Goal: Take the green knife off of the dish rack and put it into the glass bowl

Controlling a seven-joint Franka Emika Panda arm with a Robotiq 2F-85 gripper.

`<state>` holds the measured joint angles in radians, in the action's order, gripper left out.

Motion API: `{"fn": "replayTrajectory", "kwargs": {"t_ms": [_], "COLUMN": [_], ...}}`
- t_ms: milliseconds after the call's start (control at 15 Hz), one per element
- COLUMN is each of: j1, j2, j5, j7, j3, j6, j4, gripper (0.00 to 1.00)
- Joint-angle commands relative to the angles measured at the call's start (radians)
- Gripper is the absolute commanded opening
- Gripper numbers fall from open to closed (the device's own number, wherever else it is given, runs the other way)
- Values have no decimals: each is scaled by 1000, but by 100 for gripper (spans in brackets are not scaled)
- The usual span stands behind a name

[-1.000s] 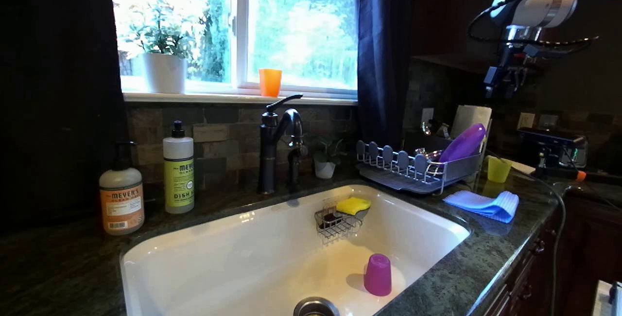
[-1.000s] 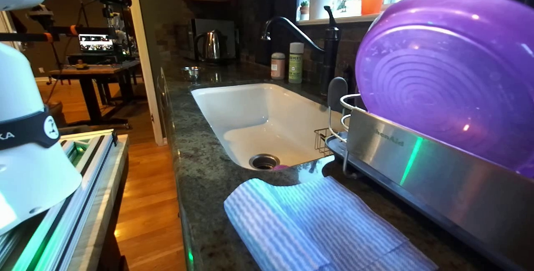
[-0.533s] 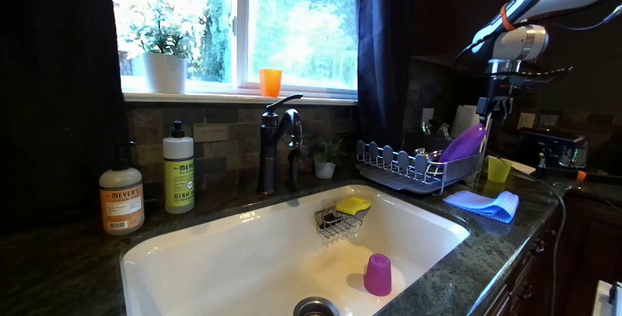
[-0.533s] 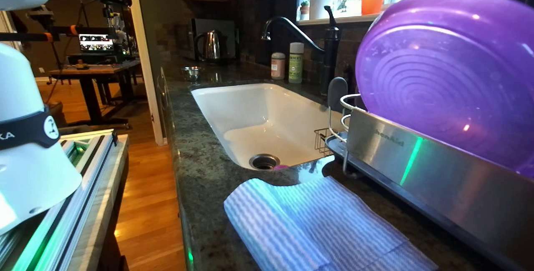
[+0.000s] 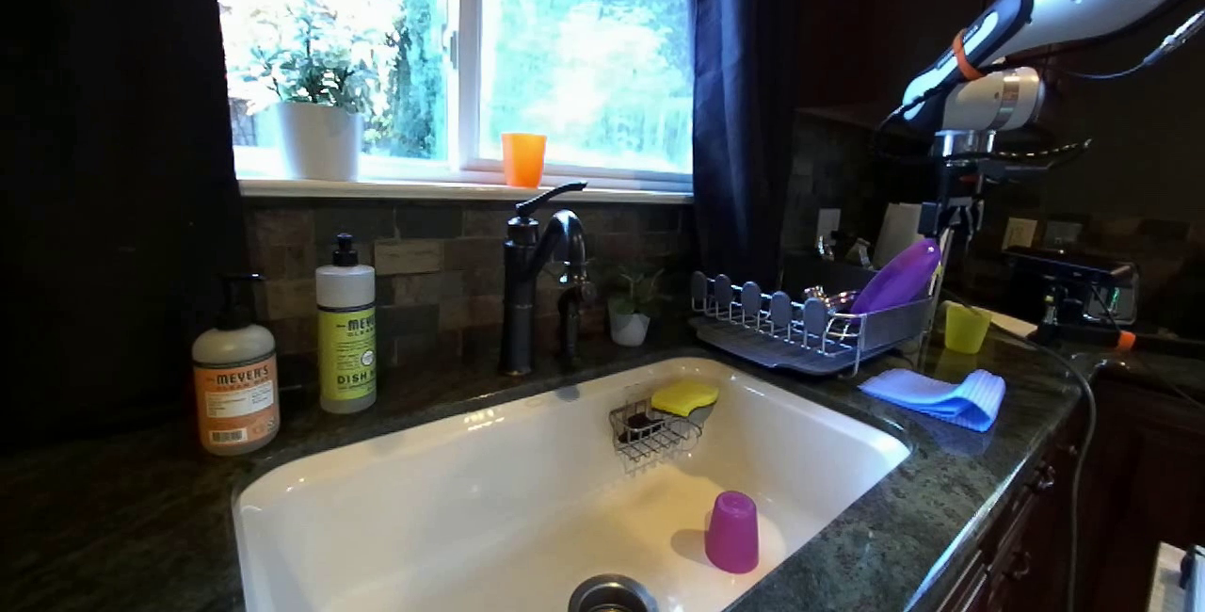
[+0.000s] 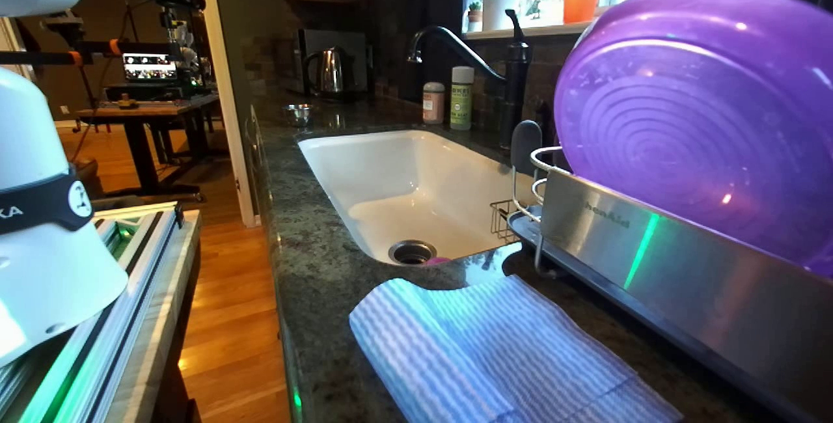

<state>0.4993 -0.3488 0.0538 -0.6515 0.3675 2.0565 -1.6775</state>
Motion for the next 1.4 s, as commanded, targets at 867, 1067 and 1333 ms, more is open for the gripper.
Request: {"fn": "replayTrajectory", "kwargs": {"t_ms": [867,1067,1333], "j1": [36,30,8], "j2": [-41,-33,33], "j5": [-12,-16,-25], "j7": [-83,-84,-83], "j3": [-66,-69,-77], "j6": [-35,-34,-32], "j4": [24,14,-32], "gripper": [37,9,0]}}
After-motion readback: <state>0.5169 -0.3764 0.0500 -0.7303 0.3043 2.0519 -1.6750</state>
